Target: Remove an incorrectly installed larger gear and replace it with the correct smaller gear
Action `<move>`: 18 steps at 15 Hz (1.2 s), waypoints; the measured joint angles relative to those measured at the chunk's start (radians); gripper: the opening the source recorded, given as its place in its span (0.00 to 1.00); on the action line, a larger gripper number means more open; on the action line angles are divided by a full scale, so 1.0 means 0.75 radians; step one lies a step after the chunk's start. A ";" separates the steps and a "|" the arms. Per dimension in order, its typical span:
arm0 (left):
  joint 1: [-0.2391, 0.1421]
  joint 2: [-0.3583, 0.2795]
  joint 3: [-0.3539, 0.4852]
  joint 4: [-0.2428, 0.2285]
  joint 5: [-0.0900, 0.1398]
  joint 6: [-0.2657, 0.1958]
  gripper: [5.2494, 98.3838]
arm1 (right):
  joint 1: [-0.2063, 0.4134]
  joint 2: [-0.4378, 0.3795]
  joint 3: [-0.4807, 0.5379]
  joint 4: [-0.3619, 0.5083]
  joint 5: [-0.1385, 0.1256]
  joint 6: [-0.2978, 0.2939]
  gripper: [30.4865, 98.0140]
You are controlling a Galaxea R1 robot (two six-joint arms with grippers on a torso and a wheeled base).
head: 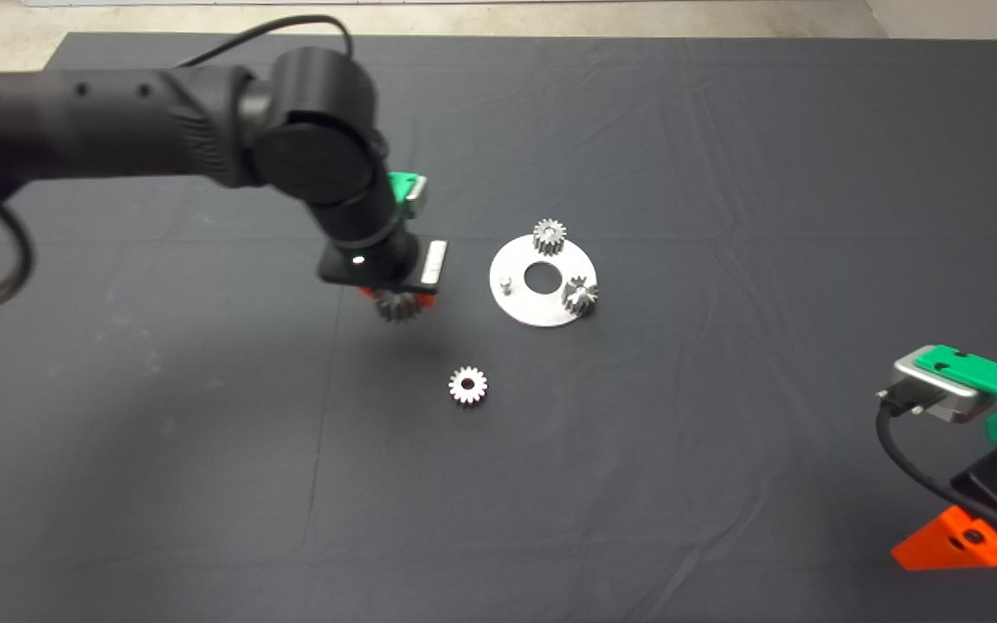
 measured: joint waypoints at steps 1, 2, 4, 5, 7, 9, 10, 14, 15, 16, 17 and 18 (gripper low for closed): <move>0.001 -0.072 0.043 0.012 0.021 -0.005 0.44 | 0.000 0.002 0.000 0.000 0.003 0.000 1.00; 0.001 -0.117 0.077 0.025 0.033 -0.008 0.44 | 0.000 0.002 0.000 0.000 0.005 0.000 1.00; 0.024 -0.164 0.131 0.089 0.024 -0.008 0.44 | 0.000 0.001 0.000 0.000 0.004 0.001 1.00; 0.051 -0.167 0.159 0.117 0.011 -0.008 0.44 | -0.001 0.001 0.000 0.000 0.003 0.001 1.00; 0.075 -0.169 0.231 0.126 -0.001 -0.015 0.44 | 0.000 0.002 0.000 0.000 0.002 0.001 1.00; 0.076 -0.178 0.260 0.138 0.002 -0.028 0.44 | 0.000 0.002 0.000 0.000 0.005 0.001 1.00; 0.082 -0.178 0.260 0.162 0.002 -0.030 0.44 | 0.000 0.002 0.000 0.000 0.005 0.001 1.00; 0.146 -0.175 0.260 0.212 -0.042 -0.044 0.44 | 0.000 0.001 0.000 0.000 0.005 0.001 1.00; 0.158 -0.175 0.260 0.235 -0.053 -0.048 0.44 | 0.000 0.001 0.000 0.000 0.005 0.001 1.00; 0.186 -0.174 0.258 0.267 -0.066 -0.050 0.44 | 0.000 0.001 0.000 0.000 0.005 0.001 1.00; 0.214 -0.172 0.258 0.294 -0.078 -0.063 0.44 | 0.000 0.000 0.000 0.000 0.004 0.001 1.00; 0.238 -0.166 0.258 0.312 -0.085 -0.085 0.44 | 0.000 -0.002 0.000 0.000 0.002 0.001 1.00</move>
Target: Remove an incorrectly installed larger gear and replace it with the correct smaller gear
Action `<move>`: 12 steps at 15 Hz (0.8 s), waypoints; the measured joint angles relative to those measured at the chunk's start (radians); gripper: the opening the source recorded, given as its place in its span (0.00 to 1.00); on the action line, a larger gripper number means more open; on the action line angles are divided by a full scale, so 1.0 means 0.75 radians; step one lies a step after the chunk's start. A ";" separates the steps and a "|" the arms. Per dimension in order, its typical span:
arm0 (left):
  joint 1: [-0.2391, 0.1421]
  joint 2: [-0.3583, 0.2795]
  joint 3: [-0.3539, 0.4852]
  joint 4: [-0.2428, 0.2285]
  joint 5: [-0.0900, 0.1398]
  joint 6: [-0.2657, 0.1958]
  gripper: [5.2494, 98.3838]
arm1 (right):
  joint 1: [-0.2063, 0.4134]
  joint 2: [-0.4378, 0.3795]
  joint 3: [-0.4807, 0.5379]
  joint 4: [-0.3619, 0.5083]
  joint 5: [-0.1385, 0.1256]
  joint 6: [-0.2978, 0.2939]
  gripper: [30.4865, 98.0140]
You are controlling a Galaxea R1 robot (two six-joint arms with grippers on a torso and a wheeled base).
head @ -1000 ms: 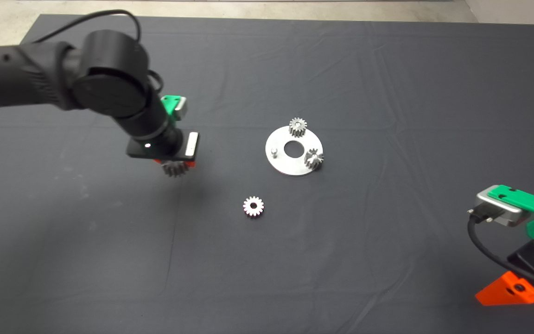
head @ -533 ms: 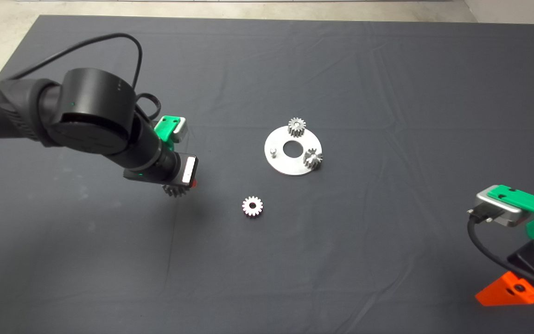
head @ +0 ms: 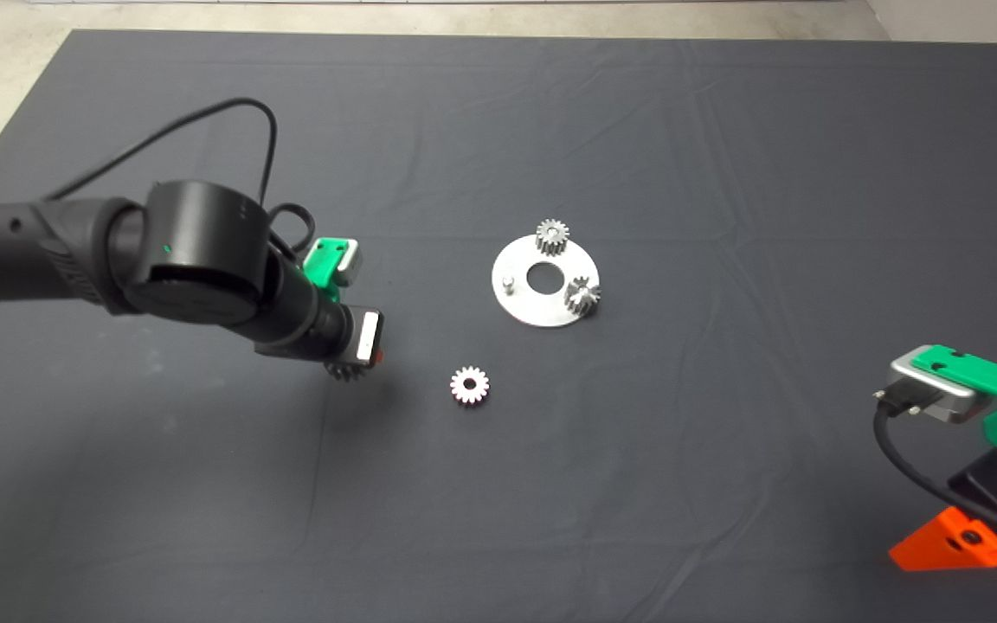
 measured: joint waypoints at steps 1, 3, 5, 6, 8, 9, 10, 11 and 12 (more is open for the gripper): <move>0.009 0.001 0.000 0.003 -0.005 -0.010 0.44 | 0.000 0.001 0.000 0.000 0.001 0.000 1.00; 0.011 -0.001 0.000 0.027 0.003 -0.021 0.44 | 0.000 0.001 0.000 0.000 0.003 0.000 1.00; 0.011 0.001 0.000 0.066 -0.001 -0.063 0.44 | 0.000 0.000 0.000 0.000 0.002 0.000 1.00; 0.010 0.005 0.000 0.085 0.000 -0.070 0.44 | 0.000 0.000 0.000 0.000 0.001 0.000 1.00; 0.011 0.031 0.000 0.092 0.004 -0.071 0.44 | 0.000 0.001 0.000 0.000 0.003 0.000 1.00; 0.011 0.052 -0.001 0.092 0.007 -0.073 0.44 | 0.000 0.001 0.000 0.000 0.003 0.000 1.00; 0.011 0.071 -0.005 0.094 0.008 -0.073 0.44 | 0.000 0.001 0.000 0.000 0.003 0.000 1.00; 0.011 0.083 -0.008 0.095 0.002 -0.073 0.44 | 0.000 0.000 0.000 0.000 0.001 0.000 1.00; 0.010 0.085 -0.009 0.095 -0.001 -0.073 0.44 | 0.000 0.000 0.000 0.000 0.001 0.000 1.00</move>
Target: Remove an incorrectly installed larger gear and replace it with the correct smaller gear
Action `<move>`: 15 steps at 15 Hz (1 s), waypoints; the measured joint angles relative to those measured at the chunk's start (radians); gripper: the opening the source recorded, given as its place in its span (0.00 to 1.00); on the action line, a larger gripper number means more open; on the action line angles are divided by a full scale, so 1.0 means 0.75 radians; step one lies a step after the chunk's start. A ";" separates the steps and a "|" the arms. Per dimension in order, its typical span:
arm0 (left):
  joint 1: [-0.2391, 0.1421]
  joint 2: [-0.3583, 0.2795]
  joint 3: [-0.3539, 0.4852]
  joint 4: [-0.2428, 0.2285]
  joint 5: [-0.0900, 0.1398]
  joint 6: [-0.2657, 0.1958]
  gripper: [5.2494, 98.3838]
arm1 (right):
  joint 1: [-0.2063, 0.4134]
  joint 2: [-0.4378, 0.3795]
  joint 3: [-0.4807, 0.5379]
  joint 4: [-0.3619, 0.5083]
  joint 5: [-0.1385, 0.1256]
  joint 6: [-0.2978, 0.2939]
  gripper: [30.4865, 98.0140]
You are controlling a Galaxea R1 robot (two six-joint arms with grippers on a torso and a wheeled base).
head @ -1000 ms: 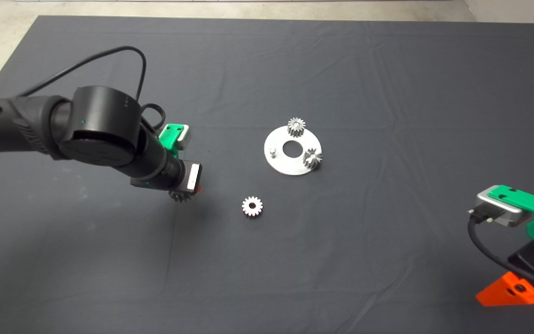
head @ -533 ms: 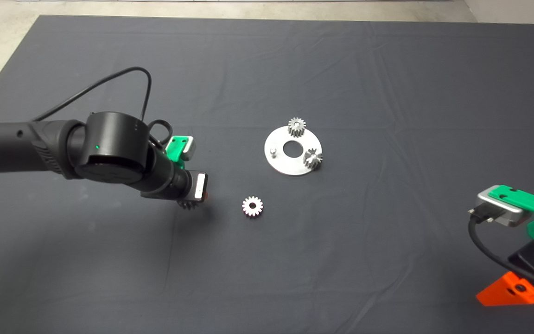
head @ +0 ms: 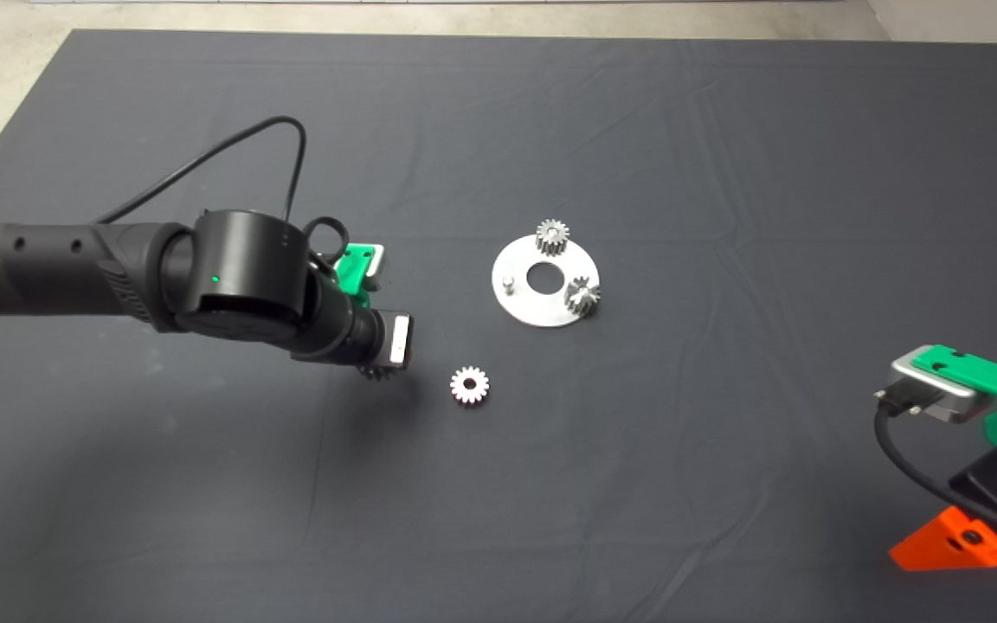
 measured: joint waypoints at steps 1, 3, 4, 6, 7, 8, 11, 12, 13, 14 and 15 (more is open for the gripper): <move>0.000 -0.001 -0.004 0.006 0.003 0.000 0.44 | 0.000 0.000 0.000 0.000 -0.001 0.000 1.00; 0.001 -0.008 -0.017 0.015 0.008 0.000 0.44 | 0.001 0.001 0.000 0.000 0.002 0.000 1.00; 0.001 -0.008 -0.022 0.020 0.016 0.000 0.44 | 0.001 0.001 0.000 0.000 0.002 0.000 1.00; 0.005 0.000 -0.033 0.030 0.016 0.001 0.44 | 0.001 0.001 0.000 0.000 0.002 0.000 1.00; 0.013 0.005 -0.035 0.044 0.012 0.001 0.44 | 0.001 0.000 0.000 0.001 0.001 0.000 1.00; 0.024 0.009 -0.036 0.055 0.017 0.001 0.44 | 0.000 0.001 0.000 0.000 0.001 0.000 1.00; 0.041 0.023 -0.036 0.068 0.039 0.001 0.44 | 0.001 0.001 0.000 0.000 0.002 0.000 1.00; 0.042 0.029 -0.036 0.070 0.040 0.001 0.44 | 0.001 0.001 0.000 0.000 0.002 0.000 1.00; 0.042 0.035 -0.036 0.071 0.038 0.001 0.44 | 0.000 0.001 0.000 0.000 0.002 0.000 1.00; 0.046 0.037 -0.036 0.077 0.037 0.001 0.44 | 0.000 0.000 0.000 0.001 0.002 0.000 1.00; 0.051 0.037 -0.038 0.081 0.040 0.001 0.44 | 0.000 0.000 0.000 0.001 0.001 0.000 1.00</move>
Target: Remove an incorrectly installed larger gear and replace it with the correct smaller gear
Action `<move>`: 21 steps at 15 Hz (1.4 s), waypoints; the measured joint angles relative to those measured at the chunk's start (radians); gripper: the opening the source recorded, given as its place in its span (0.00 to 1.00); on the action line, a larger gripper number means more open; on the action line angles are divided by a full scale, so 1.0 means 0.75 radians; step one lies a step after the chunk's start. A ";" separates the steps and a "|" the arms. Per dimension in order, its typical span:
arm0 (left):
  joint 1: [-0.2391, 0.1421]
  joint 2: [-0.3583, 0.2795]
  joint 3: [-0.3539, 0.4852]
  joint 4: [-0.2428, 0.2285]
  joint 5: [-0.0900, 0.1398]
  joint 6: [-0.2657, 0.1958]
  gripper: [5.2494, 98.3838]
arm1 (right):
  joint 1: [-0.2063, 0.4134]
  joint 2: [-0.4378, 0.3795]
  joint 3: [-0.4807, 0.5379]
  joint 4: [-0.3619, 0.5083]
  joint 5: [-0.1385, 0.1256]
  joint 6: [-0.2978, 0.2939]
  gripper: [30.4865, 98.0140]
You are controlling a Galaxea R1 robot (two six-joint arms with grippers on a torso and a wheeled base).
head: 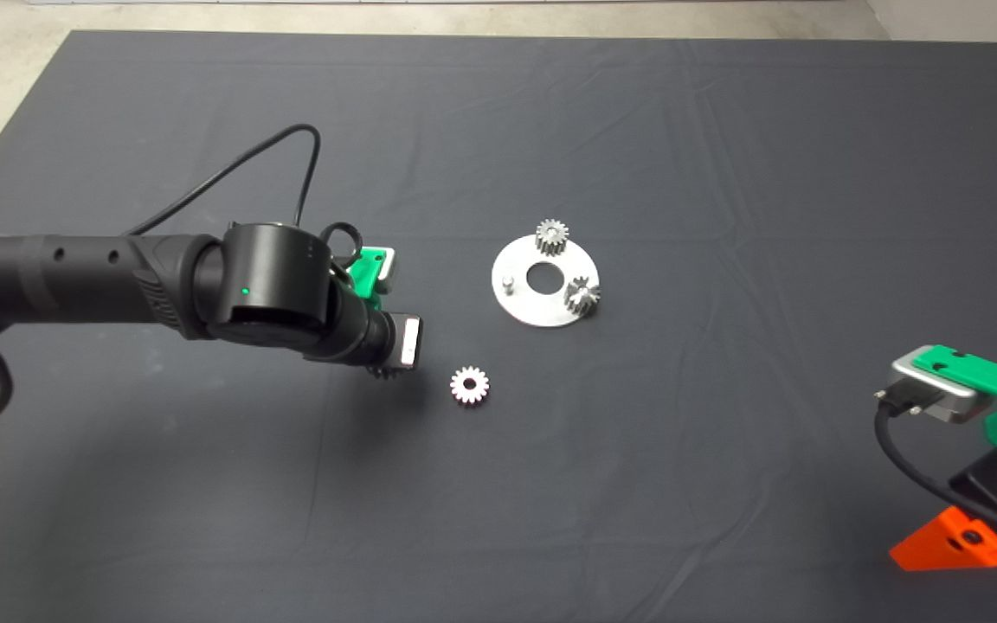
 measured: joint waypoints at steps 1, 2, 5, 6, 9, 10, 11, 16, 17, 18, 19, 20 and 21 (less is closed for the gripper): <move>0.006 0.000 -0.002 0.004 0.001 0.000 0.44 | 0.000 0.001 0.000 -0.001 0.001 0.000 1.00; 0.012 -0.003 -0.004 0.007 0.001 0.000 0.44 | 0.000 0.001 0.000 -0.001 0.001 0.000 1.00; 0.029 -0.004 -0.004 0.026 0.001 0.000 0.44 | 0.000 0.000 0.000 -0.001 0.000 0.000 1.00; 0.042 -0.003 -0.004 0.033 0.001 -0.001 0.44 | 0.000 0.001 0.000 -0.001 0.001 0.000 1.00; 0.064 -0.004 -0.004 0.050 0.001 -0.001 0.44 | 0.000 0.001 0.000 0.000 0.001 0.000 1.00; 0.064 -0.004 -0.004 0.052 0.005 -0.001 0.44 | 0.000 0.000 0.000 0.000 0.001 0.000 1.00; 0.064 -0.003 -0.004 0.054 0.006 -0.001 0.44 | 0.000 0.000 0.000 0.000 0.001 0.000 1.00; 0.063 -0.008 -0.004 0.058 0.017 -0.001 0.47 | 0.000 0.000 0.000 0.000 0.001 0.000 1.00; 0.060 -0.009 -0.003 0.060 0.016 -0.001 0.47 | 0.000 0.000 0.000 0.000 0.001 0.000 1.00; 0.059 -0.008 -0.003 0.067 0.015 -0.001 0.47 | 0.000 0.000 0.000 0.000 0.001 0.000 1.00; 0.060 -0.008 -0.003 0.067 0.015 -0.001 0.50 | 0.000 0.000 0.000 -0.001 0.001 0.000 1.00; 0.060 -0.010 -0.003 0.068 0.015 -0.001 0.52 | 0.000 0.001 0.000 0.000 0.001 0.000 1.00; 0.060 -0.012 -0.002 0.067 0.016 -0.001 0.52 | 0.000 0.001 0.000 -0.001 0.001 0.000 1.00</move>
